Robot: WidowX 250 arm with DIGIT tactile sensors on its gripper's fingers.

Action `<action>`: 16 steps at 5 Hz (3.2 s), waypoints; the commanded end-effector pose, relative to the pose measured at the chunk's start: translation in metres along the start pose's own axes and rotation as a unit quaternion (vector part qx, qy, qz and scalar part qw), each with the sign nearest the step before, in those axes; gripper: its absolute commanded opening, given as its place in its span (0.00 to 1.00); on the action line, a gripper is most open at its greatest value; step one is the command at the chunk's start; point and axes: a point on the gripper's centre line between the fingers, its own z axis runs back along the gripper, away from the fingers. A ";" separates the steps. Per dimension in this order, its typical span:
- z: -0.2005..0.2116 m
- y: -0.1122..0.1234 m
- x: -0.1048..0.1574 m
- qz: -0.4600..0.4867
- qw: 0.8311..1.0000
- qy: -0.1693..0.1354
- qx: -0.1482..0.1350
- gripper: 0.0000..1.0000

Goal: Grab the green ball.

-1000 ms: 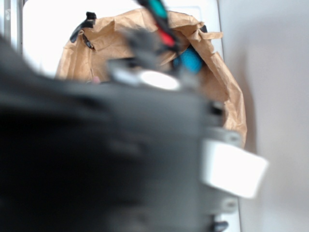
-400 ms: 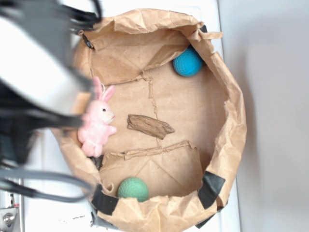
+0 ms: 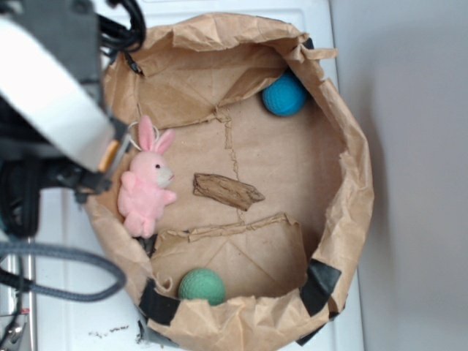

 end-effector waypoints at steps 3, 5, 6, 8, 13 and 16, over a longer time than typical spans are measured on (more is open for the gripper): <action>0.014 0.007 0.000 -0.040 0.999 -0.027 -0.004 1.00; 0.007 0.016 0.027 0.007 0.996 -0.094 -0.002 1.00; 0.006 0.023 0.043 0.036 0.994 -0.100 -0.003 1.00; -0.020 0.039 0.063 0.034 0.996 -0.085 -0.015 1.00; -0.062 0.028 0.106 0.065 0.996 -0.054 -0.019 1.00; -0.062 0.028 0.106 0.065 0.996 -0.054 -0.019 1.00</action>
